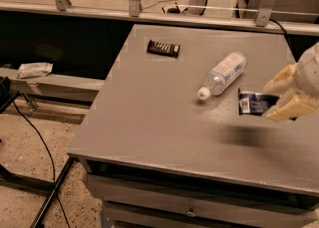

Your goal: Move rxbar blueberry near blue plastic bottle

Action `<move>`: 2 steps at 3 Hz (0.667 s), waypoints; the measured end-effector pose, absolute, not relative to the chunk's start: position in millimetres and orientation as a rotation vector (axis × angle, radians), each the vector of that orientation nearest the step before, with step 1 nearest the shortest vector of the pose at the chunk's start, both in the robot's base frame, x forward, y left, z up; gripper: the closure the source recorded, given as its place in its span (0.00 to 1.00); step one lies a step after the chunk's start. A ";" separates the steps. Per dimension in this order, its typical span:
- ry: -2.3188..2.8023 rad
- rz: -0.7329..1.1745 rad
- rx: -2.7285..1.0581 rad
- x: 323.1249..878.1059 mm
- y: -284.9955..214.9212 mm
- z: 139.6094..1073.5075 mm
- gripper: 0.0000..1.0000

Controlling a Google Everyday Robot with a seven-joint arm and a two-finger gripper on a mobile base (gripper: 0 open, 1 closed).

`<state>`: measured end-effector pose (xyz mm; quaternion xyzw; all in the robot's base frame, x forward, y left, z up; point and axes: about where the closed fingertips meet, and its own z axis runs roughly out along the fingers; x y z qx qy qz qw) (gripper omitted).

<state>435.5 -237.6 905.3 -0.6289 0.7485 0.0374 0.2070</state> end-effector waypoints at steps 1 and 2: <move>2.117 0.080 -1.708 474.3 -245.4 927.5 1.00; 2.153 0.093 -1.662 514.3 -251.0 920.4 1.00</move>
Offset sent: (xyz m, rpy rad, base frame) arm 0.1294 -0.0223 0.0032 0.0261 0.0237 -0.1309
